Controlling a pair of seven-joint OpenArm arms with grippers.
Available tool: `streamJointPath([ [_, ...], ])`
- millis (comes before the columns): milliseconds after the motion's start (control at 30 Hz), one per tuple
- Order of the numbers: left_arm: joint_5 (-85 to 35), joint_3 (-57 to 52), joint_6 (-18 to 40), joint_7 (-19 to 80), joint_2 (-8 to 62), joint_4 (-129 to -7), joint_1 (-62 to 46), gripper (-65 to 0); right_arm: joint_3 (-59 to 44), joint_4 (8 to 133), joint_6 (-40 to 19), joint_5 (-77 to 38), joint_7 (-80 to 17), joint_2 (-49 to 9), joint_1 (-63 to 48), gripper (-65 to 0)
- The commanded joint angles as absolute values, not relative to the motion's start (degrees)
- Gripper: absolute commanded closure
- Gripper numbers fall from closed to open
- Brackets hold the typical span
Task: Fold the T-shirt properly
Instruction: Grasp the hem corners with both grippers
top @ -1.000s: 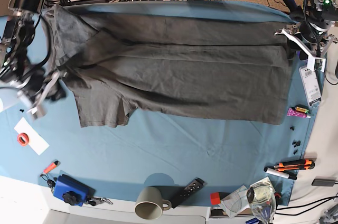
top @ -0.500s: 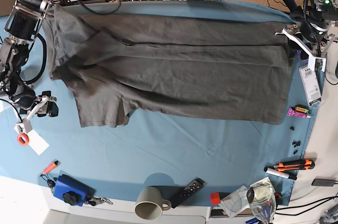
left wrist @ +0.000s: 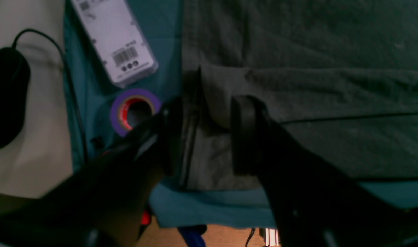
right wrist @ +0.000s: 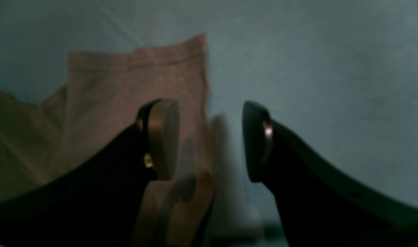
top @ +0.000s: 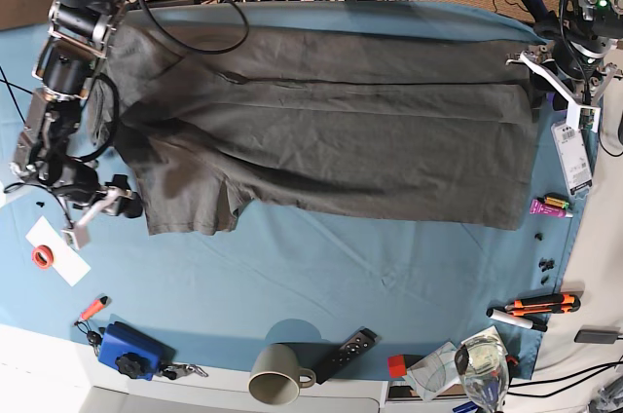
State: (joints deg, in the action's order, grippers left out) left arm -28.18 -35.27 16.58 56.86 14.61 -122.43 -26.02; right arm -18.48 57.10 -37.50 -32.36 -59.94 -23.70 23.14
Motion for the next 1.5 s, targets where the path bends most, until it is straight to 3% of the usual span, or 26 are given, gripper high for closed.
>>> streamJointPath([
  [0,-28.8,-35.5,16.6,55.4,15.2,-123.5,-25.8,-23.7,-18.7,58.0,-37.6,-31.6,-58.4,-23.9,24.8,-29.4],
  [167,-28.8,-35.5,16.6,54.9,15.3,-123.5,-25.8,-23.7,-18.7,58.0,-34.4,-21.9,-54.1,-20.4,24.8,-29.4],
  [667,-28.1,-35.0,16.6,49.2,16.1,-121.1,-17.9,-23.7,-18.7,57.6,-33.8,-21.6,-58.9,-18.9,24.8,-29.3],
  [767,-28.1,-34.9,16.6,49.0,17.0,-116.9,-14.6,-23.9,-18.7,57.6,-33.8,-21.6,-58.9,-18.9,24.8,-29.3],
  [933,-28.1,-30.1,16.6,49.1,20.2,-108.4,-8.1,-33.4,-18.7,57.6,-33.8,-21.6,-58.5,-18.9,24.8,-29.3],
  [1167,-20.7,-18.3,14.3,49.1,21.4,-99.6,2.6,-33.3,-18.7,57.6,-33.8,-21.6,-58.5,-18.9,24.8,-29.3],
  [1467,-18.0,-10.1,13.2,48.8,21.4,-79.2,17.6,-33.3,-18.7,57.6,-33.8,-21.6,-58.5,-18.9,24.8,-29.3],
])
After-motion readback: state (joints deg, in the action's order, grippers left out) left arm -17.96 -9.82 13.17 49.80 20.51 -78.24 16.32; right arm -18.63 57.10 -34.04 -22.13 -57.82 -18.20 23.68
